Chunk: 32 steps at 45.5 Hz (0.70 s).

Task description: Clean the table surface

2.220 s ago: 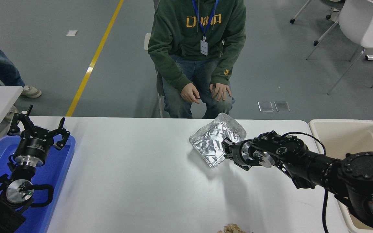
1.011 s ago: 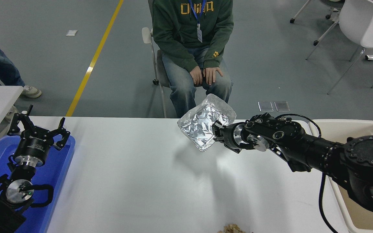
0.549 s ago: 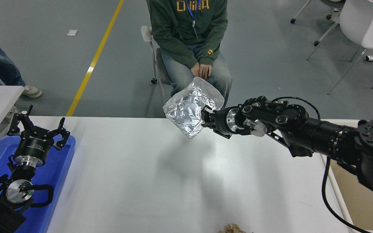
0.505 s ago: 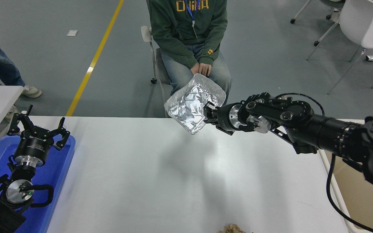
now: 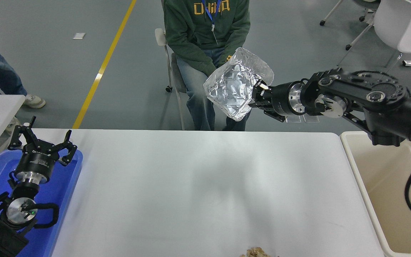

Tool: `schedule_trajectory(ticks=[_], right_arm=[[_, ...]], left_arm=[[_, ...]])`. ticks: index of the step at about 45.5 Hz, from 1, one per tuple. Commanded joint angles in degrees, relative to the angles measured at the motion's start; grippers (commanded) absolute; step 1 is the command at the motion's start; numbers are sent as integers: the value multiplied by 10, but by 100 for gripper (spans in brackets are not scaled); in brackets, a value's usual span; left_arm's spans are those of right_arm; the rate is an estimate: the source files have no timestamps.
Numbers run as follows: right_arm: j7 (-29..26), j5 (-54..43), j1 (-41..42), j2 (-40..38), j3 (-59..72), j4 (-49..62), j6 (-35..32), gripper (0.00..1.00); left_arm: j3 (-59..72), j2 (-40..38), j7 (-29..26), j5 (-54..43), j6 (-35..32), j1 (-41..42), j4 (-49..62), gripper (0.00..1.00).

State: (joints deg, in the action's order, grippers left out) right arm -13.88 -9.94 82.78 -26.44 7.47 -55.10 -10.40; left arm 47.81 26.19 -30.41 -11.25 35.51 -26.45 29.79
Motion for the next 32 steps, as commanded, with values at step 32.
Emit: schedule_trajectory(ticks=[32], right_arm=[[-4,-2,24,-73,4,-89,-10,0]], left_arm=[[0,0,0,0,0,0,0,100]])
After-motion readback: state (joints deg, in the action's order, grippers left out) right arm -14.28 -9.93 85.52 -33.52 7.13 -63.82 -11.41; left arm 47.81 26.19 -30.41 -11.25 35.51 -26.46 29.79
